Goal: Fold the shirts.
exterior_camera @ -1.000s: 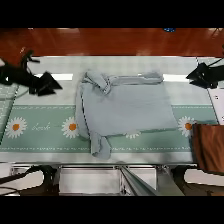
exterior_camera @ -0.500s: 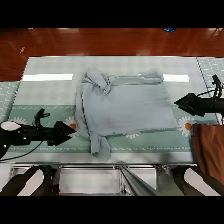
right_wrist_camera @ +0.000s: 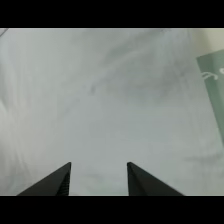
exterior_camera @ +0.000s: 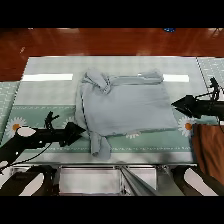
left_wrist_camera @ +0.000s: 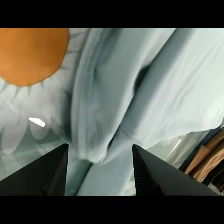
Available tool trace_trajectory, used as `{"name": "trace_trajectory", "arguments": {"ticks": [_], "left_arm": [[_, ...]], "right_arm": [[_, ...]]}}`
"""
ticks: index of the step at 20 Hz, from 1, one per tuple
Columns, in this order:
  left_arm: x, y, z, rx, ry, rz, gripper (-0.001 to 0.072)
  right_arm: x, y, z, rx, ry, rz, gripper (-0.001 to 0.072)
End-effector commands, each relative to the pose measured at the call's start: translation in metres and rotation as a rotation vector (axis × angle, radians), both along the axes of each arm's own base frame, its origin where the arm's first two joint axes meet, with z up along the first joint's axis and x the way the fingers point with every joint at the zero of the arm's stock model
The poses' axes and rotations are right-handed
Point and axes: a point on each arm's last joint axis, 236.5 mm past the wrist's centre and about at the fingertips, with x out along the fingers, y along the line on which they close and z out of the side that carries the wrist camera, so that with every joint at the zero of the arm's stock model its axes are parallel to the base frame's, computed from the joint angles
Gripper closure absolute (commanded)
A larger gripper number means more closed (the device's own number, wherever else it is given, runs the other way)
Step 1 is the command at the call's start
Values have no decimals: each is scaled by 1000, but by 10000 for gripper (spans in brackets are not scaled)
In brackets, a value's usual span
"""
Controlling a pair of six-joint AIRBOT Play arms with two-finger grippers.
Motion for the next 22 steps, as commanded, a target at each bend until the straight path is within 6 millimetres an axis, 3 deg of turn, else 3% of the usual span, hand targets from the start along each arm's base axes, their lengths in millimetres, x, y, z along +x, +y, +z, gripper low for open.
{"name": "trace_trajectory", "arguments": {"ticks": [1, 2, 4, 7, 8, 9, 11, 13, 16, 18, 20, 22], "left_arm": [[9, -2, -10, 36, -11, 43, 206], [5, -5, -14, 41, -1, 20, 209], [-5, -9, -23, 43, 31, -21, 327], [-17, -14, -30, 40, 74, -58, 358], [-17, -14, -31, 43, 75, -60, 491], [-14, -13, -30, 45, 66, -58, 671], [0, -15, -19, 37, 7, -87, 689], [18, -13, -2, 16, -50, -98, 689], [36, -5, 13, -3, -93, -81, 689], [37, -3, 13, 0, -99, -82, 689], [37, -4, 13, 0, -101, -86, 689], [36, -4, 13, -3, -99, -88, 689]], "right_arm": [[0, 2, 1, 9, -1, 2, 305], [0, 3, 2, 12, -2, 1, 305], [1, 3, 2, 17, -4, -1, 305], [1, 4, 3, 20, -6, -3, 305], [2, 3, 3, 19, -8, -5, 305], [2, 2, 3, 17, -10, -8, 305], [4, -7, 2, 8, -14, -33, 305], [-6, -40, -10, -20, 43, -136, 305], [-57, -70, -47, -38, 225, -215, 305], [-86, -73, -72, -38, 339, -266, 305], [-95, -62, -85, -12, 383, -251, 305], [-90, -51, -90, 5, 388, -232, 305]]}}
